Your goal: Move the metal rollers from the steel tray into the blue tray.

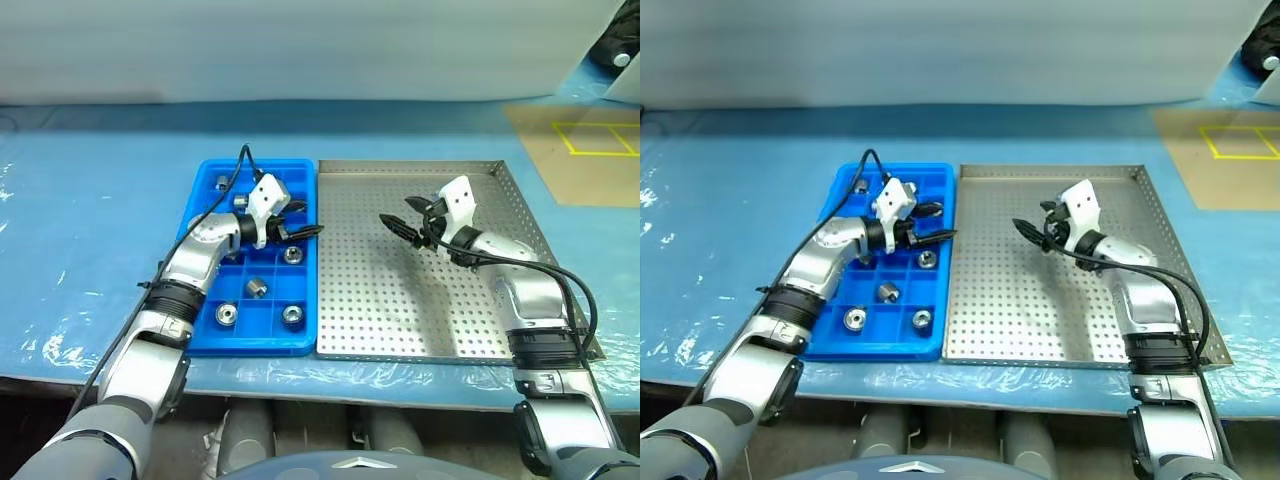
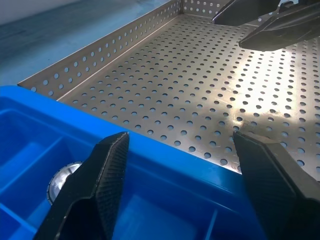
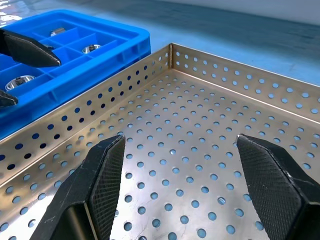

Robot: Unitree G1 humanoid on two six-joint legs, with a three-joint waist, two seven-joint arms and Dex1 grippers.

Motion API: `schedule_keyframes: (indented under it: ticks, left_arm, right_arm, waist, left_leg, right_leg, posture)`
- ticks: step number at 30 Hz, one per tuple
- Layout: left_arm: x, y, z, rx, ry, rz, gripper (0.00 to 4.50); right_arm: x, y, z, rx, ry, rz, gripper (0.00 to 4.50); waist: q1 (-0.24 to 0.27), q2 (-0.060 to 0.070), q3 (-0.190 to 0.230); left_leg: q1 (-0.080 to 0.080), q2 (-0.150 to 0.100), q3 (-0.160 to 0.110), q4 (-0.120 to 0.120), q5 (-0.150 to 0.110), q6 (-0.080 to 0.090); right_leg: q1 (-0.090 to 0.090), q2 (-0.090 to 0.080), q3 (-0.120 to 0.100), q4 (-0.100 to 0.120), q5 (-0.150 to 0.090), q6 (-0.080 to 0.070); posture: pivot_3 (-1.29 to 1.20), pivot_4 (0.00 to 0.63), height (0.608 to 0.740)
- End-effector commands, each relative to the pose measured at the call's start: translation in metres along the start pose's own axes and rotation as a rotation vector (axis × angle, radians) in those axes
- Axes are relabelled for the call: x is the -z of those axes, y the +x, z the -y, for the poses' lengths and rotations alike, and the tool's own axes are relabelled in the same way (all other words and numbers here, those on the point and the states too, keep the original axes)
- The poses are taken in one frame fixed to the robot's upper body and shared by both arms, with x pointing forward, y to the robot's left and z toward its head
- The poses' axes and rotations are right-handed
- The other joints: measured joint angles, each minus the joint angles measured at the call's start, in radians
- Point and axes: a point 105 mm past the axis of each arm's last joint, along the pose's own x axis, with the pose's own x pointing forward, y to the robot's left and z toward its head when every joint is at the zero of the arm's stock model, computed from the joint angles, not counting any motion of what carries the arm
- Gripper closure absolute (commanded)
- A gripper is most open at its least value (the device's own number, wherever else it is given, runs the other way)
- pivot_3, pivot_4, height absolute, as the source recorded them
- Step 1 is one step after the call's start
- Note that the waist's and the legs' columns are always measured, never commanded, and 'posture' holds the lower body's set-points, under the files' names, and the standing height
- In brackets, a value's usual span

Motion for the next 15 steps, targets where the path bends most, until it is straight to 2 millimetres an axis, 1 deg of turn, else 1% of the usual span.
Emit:
schedule_keyframes:
  ticks: [1, 6, 15]
  left_arm:
    - [-0.018, -0.006, -0.009, -0.03, 0.048, 0.051, 0.99]
    - [-0.024, -0.012, -0.017, -0.078, 0.044, 0.08, 0.99]
    - [-0.024, -0.012, -0.016, -0.074, 0.046, 0.079, 0.99]
  right_arm:
    - [-0.027, 0.003, 0.001, -0.001, -0.045, 0.085, 0.86]
    - [-0.033, 0.009, 0.009, 0.021, -0.068, 0.095, 0.86]
    - [-0.036, 0.014, 0.017, 0.063, -0.093, 0.106, 0.86]
  waist:
    - [0.002, 0.0, 0.0]
    - [0.004, 0.0, 0.0]
    - [0.006, 0.0, 0.0]
  left_leg:
    - [0.0, 0.0, 0.0, 0.0, 0.0, 0.0]
    - [0.0, 0.001, 0.0, 0.002, -0.001, 0.002]
    - [0.0, 0.001, 0.001, 0.002, 0.0, 0.006]
  right_leg:
    - [0.0, 0.0, 0.0, 0.0, 0.0, 0.0]
    - [0.001, -0.001, 0.0, 0.001, 0.0, 0.0]
    - [0.001, -0.001, 0.0, 0.0, 0.0, -0.001]
  posture:
    - [-0.13, 0.15, 0.74]
    - [-0.1, 0.15, 0.74]
    - [-0.1, 0.15, 0.74]
